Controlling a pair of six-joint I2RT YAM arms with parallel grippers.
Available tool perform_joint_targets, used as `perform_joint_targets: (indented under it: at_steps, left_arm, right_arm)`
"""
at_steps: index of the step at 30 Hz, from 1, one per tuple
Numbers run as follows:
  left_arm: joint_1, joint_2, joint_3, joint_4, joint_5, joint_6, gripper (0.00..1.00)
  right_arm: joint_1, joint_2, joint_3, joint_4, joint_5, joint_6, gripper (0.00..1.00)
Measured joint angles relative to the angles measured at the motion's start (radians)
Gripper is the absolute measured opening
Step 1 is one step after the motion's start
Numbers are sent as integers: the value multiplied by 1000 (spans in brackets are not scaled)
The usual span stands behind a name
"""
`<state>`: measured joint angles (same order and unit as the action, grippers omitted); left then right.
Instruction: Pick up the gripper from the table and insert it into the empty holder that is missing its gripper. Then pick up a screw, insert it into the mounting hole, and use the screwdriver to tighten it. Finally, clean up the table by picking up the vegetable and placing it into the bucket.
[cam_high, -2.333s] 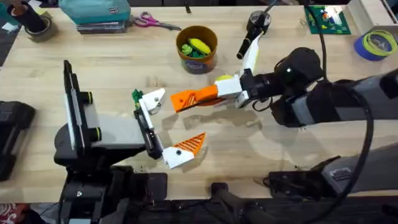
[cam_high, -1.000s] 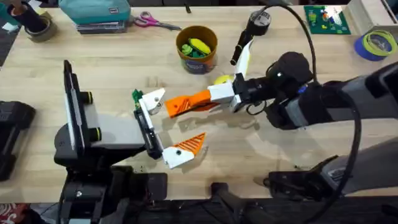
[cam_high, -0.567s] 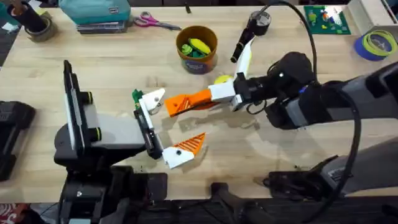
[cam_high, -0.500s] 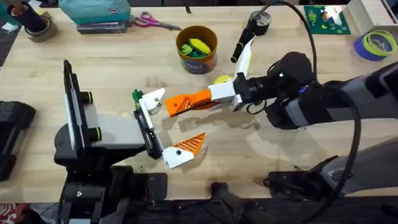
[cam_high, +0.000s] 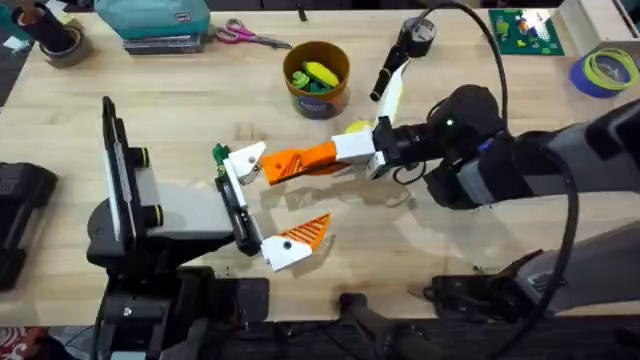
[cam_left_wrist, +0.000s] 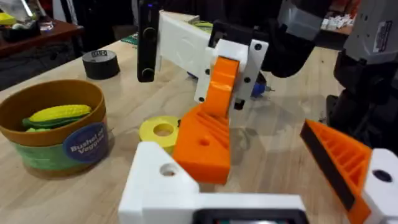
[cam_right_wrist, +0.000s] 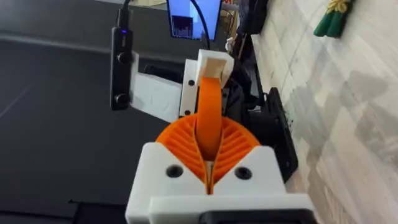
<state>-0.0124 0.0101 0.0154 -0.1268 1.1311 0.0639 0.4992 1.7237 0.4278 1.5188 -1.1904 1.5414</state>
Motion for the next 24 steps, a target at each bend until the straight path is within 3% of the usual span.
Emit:
perform_joint_targets:
  at_steps: [24]
  left_arm:
    - [0, 0, 0, 0, 0, 0, 985]
  right_arm:
    - [10, 0, 0, -12, 16, 4, 9]
